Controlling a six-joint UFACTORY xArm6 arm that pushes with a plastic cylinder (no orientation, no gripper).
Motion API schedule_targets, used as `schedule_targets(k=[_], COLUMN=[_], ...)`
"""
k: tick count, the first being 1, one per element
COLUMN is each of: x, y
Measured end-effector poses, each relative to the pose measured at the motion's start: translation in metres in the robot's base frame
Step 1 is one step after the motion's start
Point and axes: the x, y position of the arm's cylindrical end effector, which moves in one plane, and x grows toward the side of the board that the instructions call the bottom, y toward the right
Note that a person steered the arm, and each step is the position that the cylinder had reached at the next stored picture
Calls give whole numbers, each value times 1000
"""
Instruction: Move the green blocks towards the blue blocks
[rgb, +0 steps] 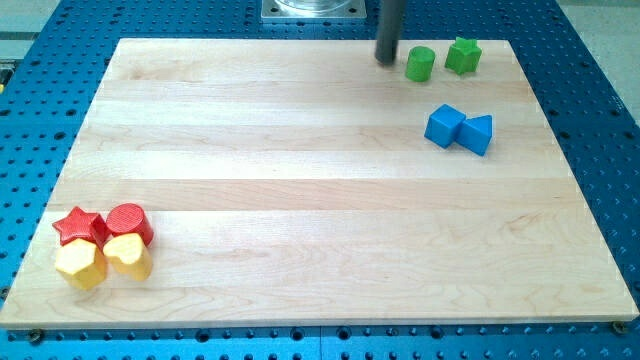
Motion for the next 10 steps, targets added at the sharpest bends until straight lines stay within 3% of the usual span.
schedule_targets(k=[1, 2, 3, 4, 5, 6, 8, 10], x=[60, 3, -43, -1, 80, 56, -63, -64], y=[37, 11, 23, 49, 63, 63, 49, 86])
